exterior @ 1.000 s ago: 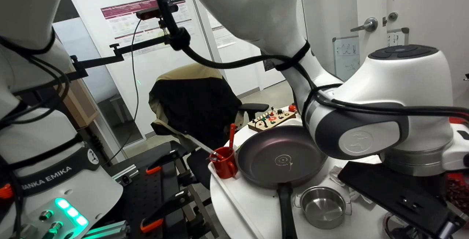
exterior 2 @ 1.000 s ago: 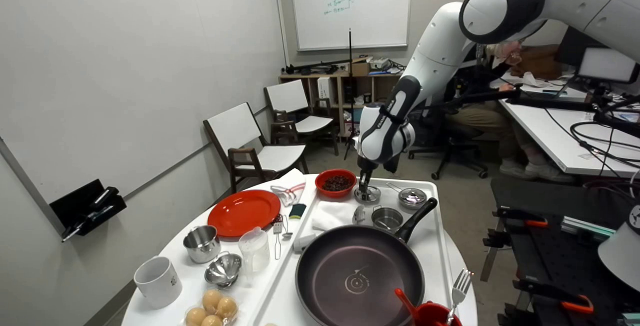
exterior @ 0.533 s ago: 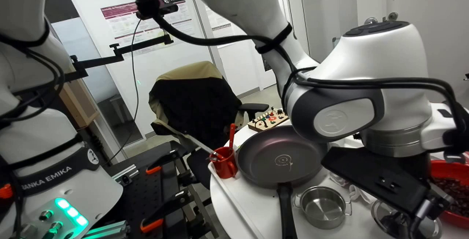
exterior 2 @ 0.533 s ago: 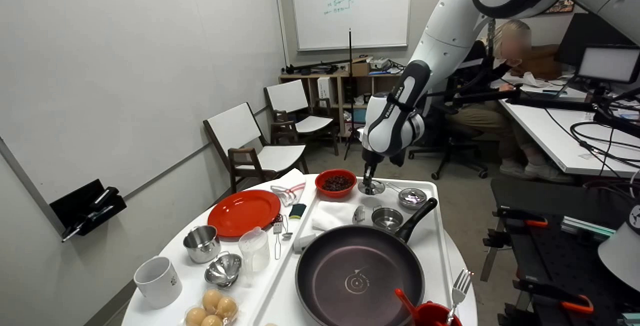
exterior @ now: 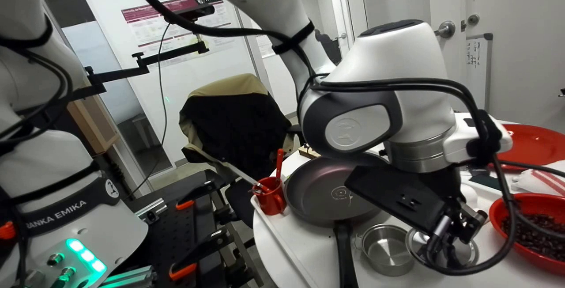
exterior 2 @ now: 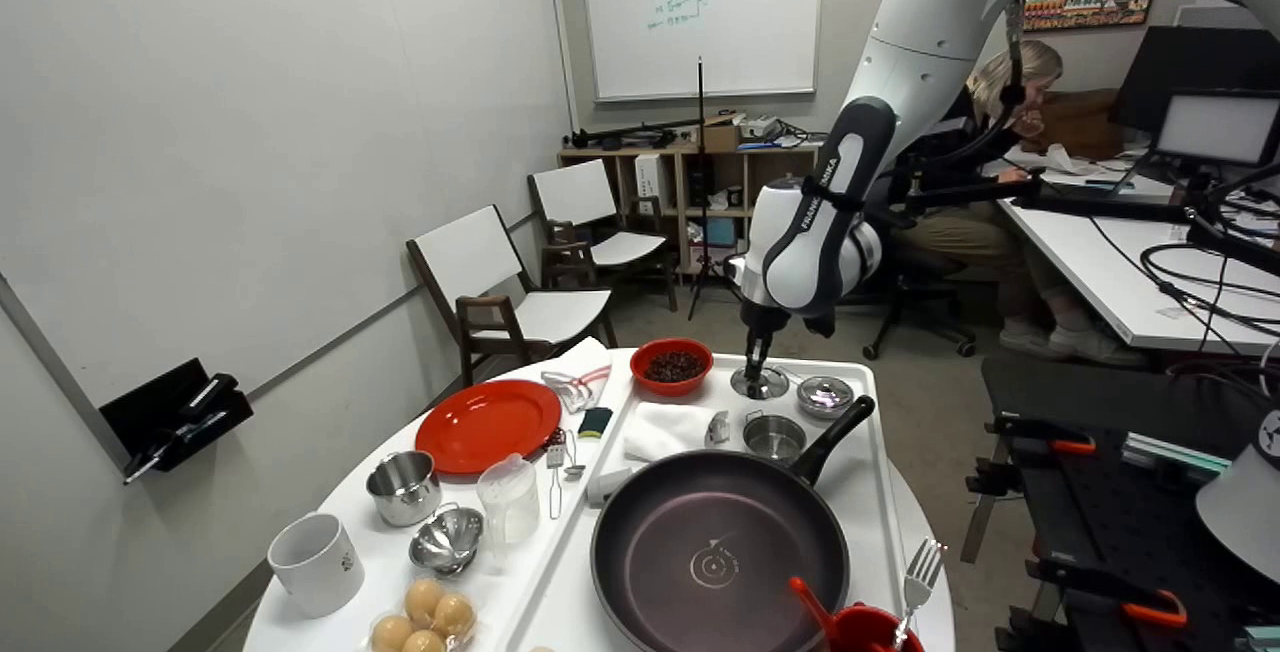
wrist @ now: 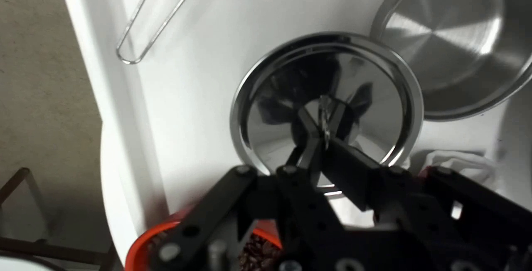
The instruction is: Put the furthest silver lid on the silver pot
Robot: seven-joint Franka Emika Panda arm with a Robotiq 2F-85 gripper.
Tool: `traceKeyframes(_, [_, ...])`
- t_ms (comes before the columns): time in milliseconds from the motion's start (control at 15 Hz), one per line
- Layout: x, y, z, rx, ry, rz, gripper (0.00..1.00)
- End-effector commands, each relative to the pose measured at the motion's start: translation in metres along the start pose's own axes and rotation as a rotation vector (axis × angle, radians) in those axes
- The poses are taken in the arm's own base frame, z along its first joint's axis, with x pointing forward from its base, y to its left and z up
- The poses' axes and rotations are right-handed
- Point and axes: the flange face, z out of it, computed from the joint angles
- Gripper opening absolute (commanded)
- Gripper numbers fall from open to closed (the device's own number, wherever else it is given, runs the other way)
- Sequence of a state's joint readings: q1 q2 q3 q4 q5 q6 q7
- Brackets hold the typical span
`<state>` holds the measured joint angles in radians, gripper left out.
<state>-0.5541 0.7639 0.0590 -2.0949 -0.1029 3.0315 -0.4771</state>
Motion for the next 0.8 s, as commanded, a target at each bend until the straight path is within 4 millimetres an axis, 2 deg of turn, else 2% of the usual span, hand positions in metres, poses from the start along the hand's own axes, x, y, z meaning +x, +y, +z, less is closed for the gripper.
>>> traceKeyframes(0, [-0.016, -0.033, -0.014, 0.0, -0.003, -0.06, 0.03])
traceKeyframes(400, [-0.03, -0.074, -0.012, 0.021, -0.023, -0.142, 0.03])
traceKeyframes(733, [-0.037, -0.087, -0.004, 0.034, -0.049, -0.169, 0.03])
